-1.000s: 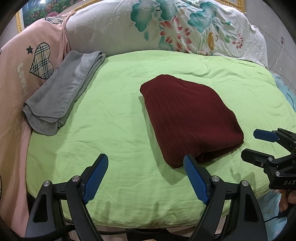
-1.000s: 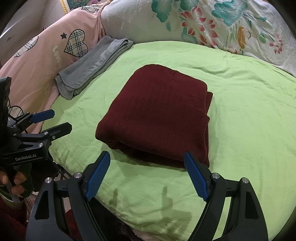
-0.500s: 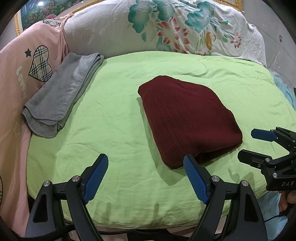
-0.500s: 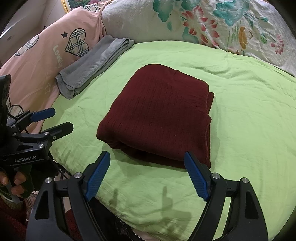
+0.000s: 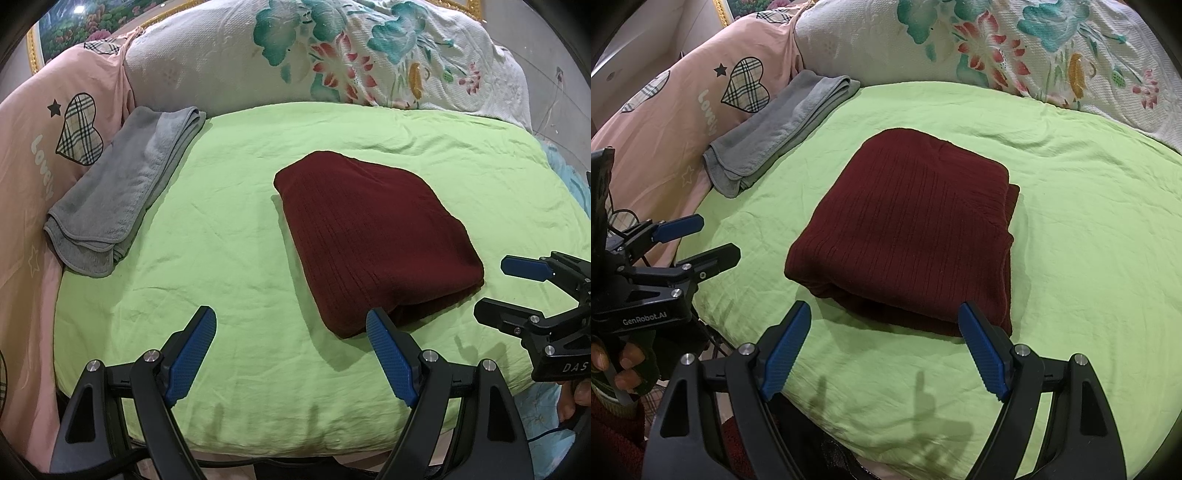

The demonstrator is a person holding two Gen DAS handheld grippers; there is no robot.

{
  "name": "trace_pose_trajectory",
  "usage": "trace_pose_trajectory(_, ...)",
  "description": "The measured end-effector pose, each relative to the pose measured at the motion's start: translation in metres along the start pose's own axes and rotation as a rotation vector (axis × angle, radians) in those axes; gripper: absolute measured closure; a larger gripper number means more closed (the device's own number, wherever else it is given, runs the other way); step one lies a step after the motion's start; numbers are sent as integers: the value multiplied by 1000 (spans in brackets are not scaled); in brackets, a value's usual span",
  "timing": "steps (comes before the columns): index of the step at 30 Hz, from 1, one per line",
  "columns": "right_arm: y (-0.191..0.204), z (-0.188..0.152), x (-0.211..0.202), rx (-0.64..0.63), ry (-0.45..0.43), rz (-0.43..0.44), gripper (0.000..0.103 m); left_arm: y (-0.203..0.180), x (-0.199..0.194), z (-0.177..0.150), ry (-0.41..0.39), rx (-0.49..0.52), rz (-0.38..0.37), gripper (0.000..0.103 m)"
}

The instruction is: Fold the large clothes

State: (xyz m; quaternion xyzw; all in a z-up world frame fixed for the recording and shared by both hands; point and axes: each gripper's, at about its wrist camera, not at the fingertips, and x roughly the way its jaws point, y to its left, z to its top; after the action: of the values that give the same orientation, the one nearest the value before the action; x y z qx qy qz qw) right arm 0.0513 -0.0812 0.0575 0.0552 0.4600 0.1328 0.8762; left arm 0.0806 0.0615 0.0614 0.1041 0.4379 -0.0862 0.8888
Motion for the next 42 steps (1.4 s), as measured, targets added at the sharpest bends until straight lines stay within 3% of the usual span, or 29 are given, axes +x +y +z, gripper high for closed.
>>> trace_pose_trajectory(42,1,1,-1,7,-9,2,21,-1,2,3,4,3,2,19)
